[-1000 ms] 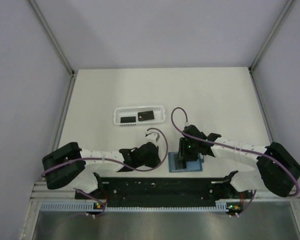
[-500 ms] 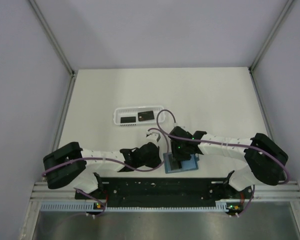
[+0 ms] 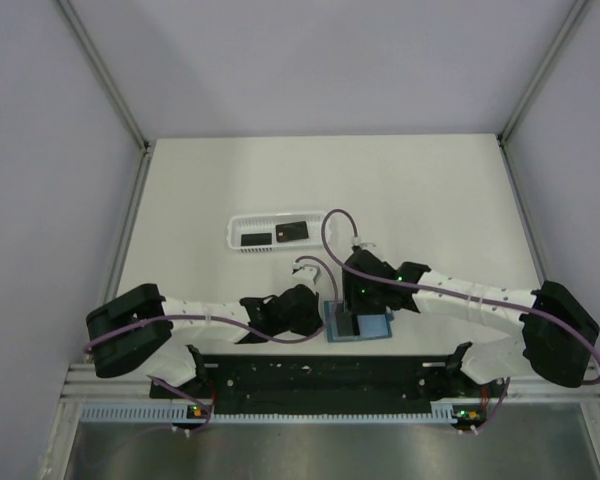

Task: Put the credit cards into the card holder
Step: Insert the credit card into the card holder.

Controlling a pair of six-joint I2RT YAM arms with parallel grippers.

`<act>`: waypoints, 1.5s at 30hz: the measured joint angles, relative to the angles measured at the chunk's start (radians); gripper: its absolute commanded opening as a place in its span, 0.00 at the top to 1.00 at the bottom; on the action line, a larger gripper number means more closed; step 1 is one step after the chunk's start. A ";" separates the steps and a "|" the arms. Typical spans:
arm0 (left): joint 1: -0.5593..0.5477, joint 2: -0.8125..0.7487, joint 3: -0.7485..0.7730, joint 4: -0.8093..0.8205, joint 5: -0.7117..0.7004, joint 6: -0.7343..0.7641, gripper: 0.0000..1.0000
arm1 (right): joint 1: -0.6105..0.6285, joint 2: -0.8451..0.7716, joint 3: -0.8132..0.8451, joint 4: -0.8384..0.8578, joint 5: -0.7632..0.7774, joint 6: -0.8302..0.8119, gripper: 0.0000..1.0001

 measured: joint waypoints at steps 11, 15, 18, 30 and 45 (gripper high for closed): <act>0.000 0.000 0.000 0.000 0.000 0.000 1.00 | -0.001 -0.026 -0.020 -0.005 0.034 0.005 0.88; 0.000 0.000 0.000 0.000 0.000 0.000 1.00 | -0.010 -0.042 -0.049 -0.010 0.050 0.013 1.00; 0.000 0.000 0.000 0.000 0.000 0.000 1.00 | -0.016 -0.039 -0.065 -0.013 0.055 0.014 1.00; -0.003 0.012 0.015 -0.010 0.004 0.003 1.00 | -0.016 0.056 -0.066 -0.006 0.057 0.012 1.00; -0.006 -0.178 0.021 -0.136 -0.027 0.035 1.00 | -0.016 0.064 -0.072 0.028 0.049 0.012 1.00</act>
